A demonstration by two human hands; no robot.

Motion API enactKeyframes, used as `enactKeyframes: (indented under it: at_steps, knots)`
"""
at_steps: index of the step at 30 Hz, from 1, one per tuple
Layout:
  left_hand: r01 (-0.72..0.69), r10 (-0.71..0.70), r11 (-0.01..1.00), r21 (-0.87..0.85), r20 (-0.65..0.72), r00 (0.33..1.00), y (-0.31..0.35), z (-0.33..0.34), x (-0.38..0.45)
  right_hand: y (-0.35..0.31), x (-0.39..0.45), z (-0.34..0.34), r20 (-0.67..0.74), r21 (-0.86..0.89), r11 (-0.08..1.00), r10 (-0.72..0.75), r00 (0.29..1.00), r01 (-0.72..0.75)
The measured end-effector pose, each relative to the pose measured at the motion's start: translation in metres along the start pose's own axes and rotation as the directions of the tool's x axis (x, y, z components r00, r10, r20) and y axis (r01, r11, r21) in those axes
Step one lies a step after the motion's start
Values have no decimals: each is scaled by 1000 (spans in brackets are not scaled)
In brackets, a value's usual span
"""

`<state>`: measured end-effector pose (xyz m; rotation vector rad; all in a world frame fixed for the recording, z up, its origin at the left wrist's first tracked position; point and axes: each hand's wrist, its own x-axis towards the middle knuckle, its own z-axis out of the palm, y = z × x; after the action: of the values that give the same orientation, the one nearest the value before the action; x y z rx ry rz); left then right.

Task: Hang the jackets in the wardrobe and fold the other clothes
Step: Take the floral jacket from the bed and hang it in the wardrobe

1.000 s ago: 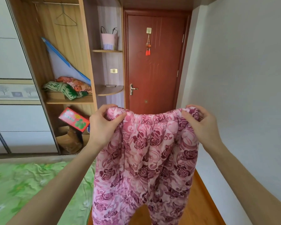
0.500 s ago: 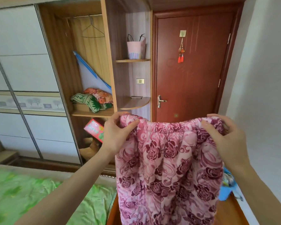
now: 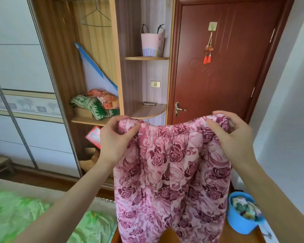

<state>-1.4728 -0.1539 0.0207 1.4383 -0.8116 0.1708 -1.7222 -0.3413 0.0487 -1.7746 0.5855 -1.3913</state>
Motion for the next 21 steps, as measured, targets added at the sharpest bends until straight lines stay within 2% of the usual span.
enactKeyframes:
  at_steps: [11, 17, 21]
  knots:
    - [49, -50, 999, 18, 40, 998, -117, 15, 143, 62, 132, 119, 146, 66, 996, 56, 988, -66]
    - [43, -42, 999, -21, 37, 998, -177, 26, 231, 96, 197, 188, 146, 120, 991, 32, 989, -50]
    - [69, -68, 997, -20, 23, 997, -212, 31, 267, 120, 226, 229, 179, 163, 982, 64, 982, -94]
